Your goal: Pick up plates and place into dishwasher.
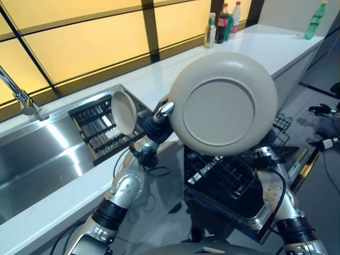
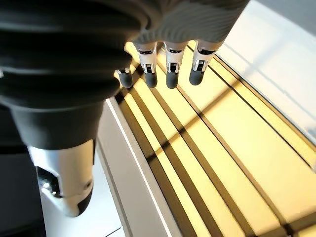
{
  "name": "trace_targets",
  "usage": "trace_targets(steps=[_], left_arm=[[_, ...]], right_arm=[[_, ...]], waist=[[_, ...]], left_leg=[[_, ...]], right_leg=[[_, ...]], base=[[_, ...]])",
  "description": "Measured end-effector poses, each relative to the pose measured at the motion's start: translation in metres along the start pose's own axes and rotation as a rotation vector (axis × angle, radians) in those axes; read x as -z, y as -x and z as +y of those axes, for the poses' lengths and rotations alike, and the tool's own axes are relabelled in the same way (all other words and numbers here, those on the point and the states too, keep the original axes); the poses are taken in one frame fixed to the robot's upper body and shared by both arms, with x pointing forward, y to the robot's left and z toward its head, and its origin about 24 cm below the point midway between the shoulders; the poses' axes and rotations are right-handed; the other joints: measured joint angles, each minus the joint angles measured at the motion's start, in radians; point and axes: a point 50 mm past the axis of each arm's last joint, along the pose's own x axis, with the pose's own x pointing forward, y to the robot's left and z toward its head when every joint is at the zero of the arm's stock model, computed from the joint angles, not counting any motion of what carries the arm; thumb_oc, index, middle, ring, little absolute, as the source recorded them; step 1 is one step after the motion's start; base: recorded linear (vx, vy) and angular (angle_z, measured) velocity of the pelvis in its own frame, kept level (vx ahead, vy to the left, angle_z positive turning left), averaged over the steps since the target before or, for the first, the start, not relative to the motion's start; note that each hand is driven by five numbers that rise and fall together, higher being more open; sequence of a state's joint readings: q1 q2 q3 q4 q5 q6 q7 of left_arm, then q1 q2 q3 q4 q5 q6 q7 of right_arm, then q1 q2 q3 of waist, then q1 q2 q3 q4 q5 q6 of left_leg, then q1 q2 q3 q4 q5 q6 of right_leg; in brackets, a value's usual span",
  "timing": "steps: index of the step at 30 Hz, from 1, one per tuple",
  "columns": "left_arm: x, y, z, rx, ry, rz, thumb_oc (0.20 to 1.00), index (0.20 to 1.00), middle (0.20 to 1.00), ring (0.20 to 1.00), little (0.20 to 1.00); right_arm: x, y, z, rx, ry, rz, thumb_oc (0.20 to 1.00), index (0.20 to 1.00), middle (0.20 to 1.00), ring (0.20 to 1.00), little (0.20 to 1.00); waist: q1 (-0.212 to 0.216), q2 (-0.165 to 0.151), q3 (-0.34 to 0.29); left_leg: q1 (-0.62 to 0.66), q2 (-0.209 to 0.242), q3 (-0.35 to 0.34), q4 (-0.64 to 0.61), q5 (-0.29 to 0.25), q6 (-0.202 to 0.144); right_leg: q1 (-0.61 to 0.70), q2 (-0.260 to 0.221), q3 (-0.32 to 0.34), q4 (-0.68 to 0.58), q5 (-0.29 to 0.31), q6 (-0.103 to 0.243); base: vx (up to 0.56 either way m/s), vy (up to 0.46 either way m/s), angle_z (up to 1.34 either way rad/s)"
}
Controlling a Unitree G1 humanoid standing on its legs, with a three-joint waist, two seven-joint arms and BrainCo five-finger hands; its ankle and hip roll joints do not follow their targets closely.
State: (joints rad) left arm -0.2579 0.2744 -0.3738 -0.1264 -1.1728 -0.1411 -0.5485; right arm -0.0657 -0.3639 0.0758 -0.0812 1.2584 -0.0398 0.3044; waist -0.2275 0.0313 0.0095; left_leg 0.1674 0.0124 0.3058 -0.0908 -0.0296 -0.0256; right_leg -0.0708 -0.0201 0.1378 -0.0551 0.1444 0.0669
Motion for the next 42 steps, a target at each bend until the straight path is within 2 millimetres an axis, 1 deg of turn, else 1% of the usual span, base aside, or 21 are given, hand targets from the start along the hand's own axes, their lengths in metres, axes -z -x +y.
trace_targets(steps=[3,6,10,13,16,18,20,22,24,28,30,32,35,37,39,42], left_arm=[[0.008,0.003,0.002,0.011,0.018,0.030,0.200,0.200,0.200,0.200,0.200],[0.015,0.007,0.001,0.022,0.037,0.050,0.200,0.200,0.200,0.200,0.200],[0.017,0.014,0.007,-0.003,0.036,0.071,0.200,0.200,0.200,0.200,0.200],[0.015,0.017,0.010,-0.012,0.039,0.074,0.200,0.200,0.200,0.200,0.200],[0.011,0.018,0.011,-0.017,0.061,0.046,0.200,0.200,0.200,0.200,0.200],[0.010,0.018,0.011,-0.023,0.067,0.029,0.200,0.200,0.200,0.200,0.200],[0.006,0.017,0.012,-0.036,0.050,0.009,0.200,0.200,0.200,0.200,0.200],[-0.003,0.017,0.015,-0.062,0.019,-0.030,0.200,0.200,0.200,0.200,0.200],[-0.014,0.019,0.020,-0.098,-0.007,-0.075,0.200,0.200,0.200,0.200,0.200],[-0.030,0.022,0.026,-0.140,-0.019,-0.152,0.200,0.200,0.200,0.200,0.200],[-0.031,0.022,0.026,-0.148,-0.012,-0.165,0.200,0.200,0.200,0.200,0.200],[-0.028,0.023,0.026,-0.156,0.002,-0.179,0.200,0.200,0.200,0.200,0.200],[-0.023,0.026,0.026,-0.169,0.025,-0.176,0.200,0.200,0.200,0.200,0.200],[-0.020,0.030,0.026,-0.176,0.034,-0.166,0.200,0.200,0.200,0.200,0.200],[-0.015,0.031,0.025,-0.171,0.049,-0.148,0.200,0.200,0.200,0.200,0.200],[-0.008,0.030,0.022,-0.153,0.071,-0.121,0.200,0.200,0.200,0.200,0.200]], right_arm=[[0.016,-0.005,0.013,-0.123,-0.146,0.110,1.000,1.000,1.000,1.000,1.000],[0.025,-0.005,0.026,-0.224,-0.229,0.167,1.000,1.000,1.000,1.000,1.000],[0.031,-0.008,0.033,-0.300,-0.242,0.213,1.000,1.000,1.000,1.000,1.000],[0.026,-0.010,0.029,-0.256,-0.177,0.198,1.000,1.000,1.000,1.000,1.000],[0.015,-0.010,0.015,-0.114,-0.078,0.140,1.000,1.000,1.000,1.000,1.000],[0.004,-0.008,0.001,0.005,-0.038,0.052,1.000,1.000,1.000,1.000,1.000],[-0.003,0.004,-0.010,0.098,-0.032,-0.033,1.000,1.000,1.000,1.000,1.000],[-0.003,0.014,-0.015,0.146,-0.042,-0.087,1.000,1.000,1.000,1.000,1.000],[-0.002,0.023,-0.018,0.165,-0.081,-0.155,1.000,1.000,1.000,1.000,1.000],[-0.012,0.032,-0.019,0.124,-0.158,-0.284,1.000,1.000,1.000,1.000,1.000],[-0.017,0.032,-0.017,0.081,-0.187,-0.317,1.000,1.000,1.000,1.000,1.000],[-0.021,0.030,-0.011,0.023,-0.202,-0.324,1.000,1.000,1.000,1.000,1.000],[-0.019,0.025,0.002,-0.073,-0.215,-0.268,1.000,1.000,1.000,1.000,1.000],[-0.013,0.022,0.009,-0.118,-0.211,-0.207,1.000,1.000,1.000,1.000,1.000],[-0.004,0.019,0.016,-0.153,-0.181,-0.107,1.000,1.000,1.000,1.000,1.000],[0.013,0.014,0.022,-0.161,-0.149,0.047,1.000,1.000,1.000,1.000,1.000]], waist=[[0.003,0.000,-0.003],[0.023,-0.002,-0.006],[0.029,-0.011,-0.016],[0.027,-0.024,-0.029],[0.024,-0.031,-0.036],[0.024,-0.033,-0.037],[0.021,-0.033,-0.037],[0.017,-0.033,-0.037],[-0.002,-0.033,-0.037],[-0.005,-0.032,-0.037],[-0.005,-0.032,-0.037],[-0.005,-0.031,-0.036],[-0.004,-0.030,-0.035],[-0.003,-0.030,-0.035],[-0.002,-0.030,-0.035],[0.001,-0.030,-0.035]], left_leg=[[-0.002,0.001,-0.006,0.002,0.000,0.000],[-0.003,0.001,-0.008,0.003,0.000,0.000],[-0.003,0.001,-0.012,0.003,0.000,0.000],[-0.003,0.001,-0.013,0.003,0.000,0.000],[-0.002,0.001,-0.012,0.003,0.000,0.000],[-0.003,-0.001,-0.011,0.003,0.000,0.000],[-0.004,-0.002,-0.009,0.003,0.000,0.000],[-0.004,-0.001,-0.007,0.003,0.000,0.000],[-0.004,-0.001,-0.004,0.001,0.000,0.000],[-0.003,-0.002,0.015,-0.001,-0.001,0.000],[-0.003,-0.002,0.019,-0.001,-0.002,0.000],[-0.006,-0.002,0.022,0.001,-0.002,0.000],[-0.005,-0.003,0.022,0.002,-0.002,0.000],[-0.005,-0.004,0.021,0.002,-0.002,0.000],[-0.005,-0.006,0.021,0.001,-0.003,0.001],[-0.005,-0.007,0.020,0.001,-0.003,0.002]], right_leg=[[0.000,0.000,-0.006,-0.001,0.000,0.000],[0.001,0.000,-0.008,-0.002,0.003,-0.005],[0.002,-0.002,-0.012,-0.002,0.002,-0.006],[0.003,-0.003,-0.013,-0.003,0.002,-0.007],[0.003,-0.003,-0.012,-0.003,0.002,-0.007],[0.001,-0.002,-0.011,-0.002,0.002,-0.006],[-0.002,-0.002,-0.009,-0.002,0.002,-0.006],[-0.003,-0.001,-0.007,-0.002,0.002,-0.006],[-0.003,-0.002,-0.006,-0.002,0.001,-0.006],[-0.012,-0.002,-0.003,-0.002,0.002,-0.005],[-0.015,-0.002,0.002,-0.001,0.003,-0.004],[-0.020,-0.001,0.006,0.003,0.005,-0.001],[-0.021,0.001,0.008,0.006,0.005,-0.002],[-0.021,0.000,0.008,0.007,0.005,-0.002],[-0.021,-0.002,0.008,0.007,0.005,-0.002],[-0.021,-0.004,0.007,0.007,0.005,-0.001]], base=[[-0.01,-0.013,0.04],[-0.01,-0.005,0.01],[0.00,0.000,0.03],[0.00,0.000,0.00],[0.00,0.000,0.00],[0.00,0.000,0.00],[-0.02,0.003,-0.04],[0.00,0.003,-0.04],[0.01,0.003,-0.02],[0.02,0.005,-0.11],[0.02,-0.003,-0.10],[0.01,-0.006,-0.06],[0.00,0.000,0.00],[0.00,0.000,0.00],[0.00,0.000,0.00],[0.00,0.000,0.00]])
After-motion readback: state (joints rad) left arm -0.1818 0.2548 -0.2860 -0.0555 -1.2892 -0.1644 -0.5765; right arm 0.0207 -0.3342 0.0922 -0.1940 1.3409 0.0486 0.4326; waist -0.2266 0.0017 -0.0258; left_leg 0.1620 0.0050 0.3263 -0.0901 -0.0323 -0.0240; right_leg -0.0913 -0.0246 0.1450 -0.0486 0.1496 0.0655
